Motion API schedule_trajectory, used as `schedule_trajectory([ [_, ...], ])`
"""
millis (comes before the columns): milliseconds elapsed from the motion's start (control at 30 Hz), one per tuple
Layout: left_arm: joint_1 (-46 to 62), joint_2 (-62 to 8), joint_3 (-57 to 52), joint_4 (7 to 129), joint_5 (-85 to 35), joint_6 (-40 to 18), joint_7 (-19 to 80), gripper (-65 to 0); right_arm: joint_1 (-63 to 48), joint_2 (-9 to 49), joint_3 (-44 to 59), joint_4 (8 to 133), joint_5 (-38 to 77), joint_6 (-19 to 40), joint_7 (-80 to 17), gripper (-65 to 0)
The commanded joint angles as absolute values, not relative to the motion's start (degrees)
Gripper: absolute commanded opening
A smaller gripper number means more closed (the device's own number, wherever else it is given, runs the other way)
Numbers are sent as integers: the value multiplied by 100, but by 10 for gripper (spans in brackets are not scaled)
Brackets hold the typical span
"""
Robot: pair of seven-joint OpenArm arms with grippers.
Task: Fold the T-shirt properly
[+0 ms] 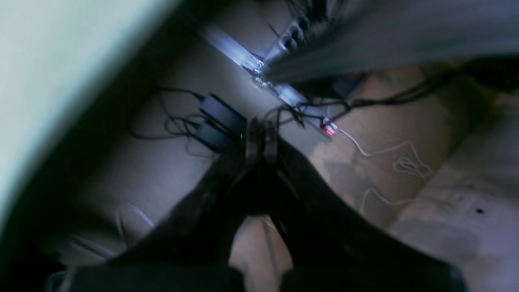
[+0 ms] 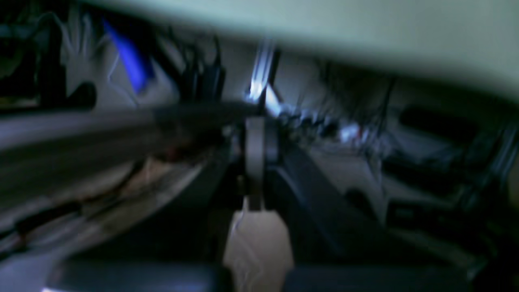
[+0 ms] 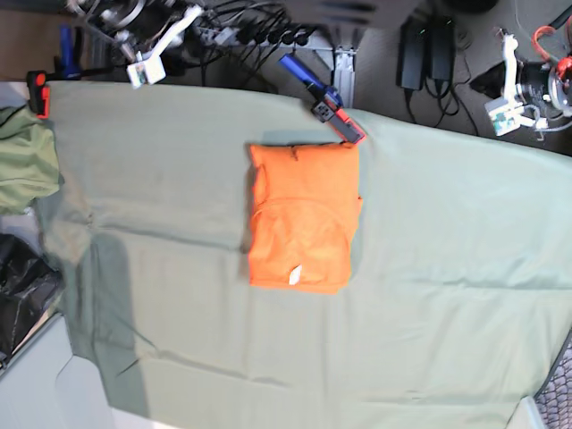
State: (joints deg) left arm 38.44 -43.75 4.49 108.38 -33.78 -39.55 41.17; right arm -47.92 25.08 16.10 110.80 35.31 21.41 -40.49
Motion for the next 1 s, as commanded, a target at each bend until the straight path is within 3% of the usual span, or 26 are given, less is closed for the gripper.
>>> schedule_trajectory([
  [0,3990,-4390,414,10689,-3354,-4000,4003,-650,-4921,2585,1647,11076,3592,2722,-3881,-650],
  [167,4001,-3841,416,8993,-3330,-4000,3736,-650,-5037,2582,1581,10175,3361,2718,-3437,-650],
  [333,3299,-3212,639,6619,-2967,-3955,3658,-650,-4571,2585,1127,8621,2950,2692,-3452,-650],
  [567,1726,-2453,1546,3660,-2222,-2716,2987,-650,-3468,2536,64,6128,2609,2591,-3583,-650],
  [733,714,-1949,2327,2679,-1946,-2259,2735,-650,-2644,2182,-56,5015,2126,2591,-3612,-650],
  [967,272,-1500,2661,2471,-2078,-1793,2554,-650,-2123,1916,-51,4856,1890,2593,-3437,-650],
])
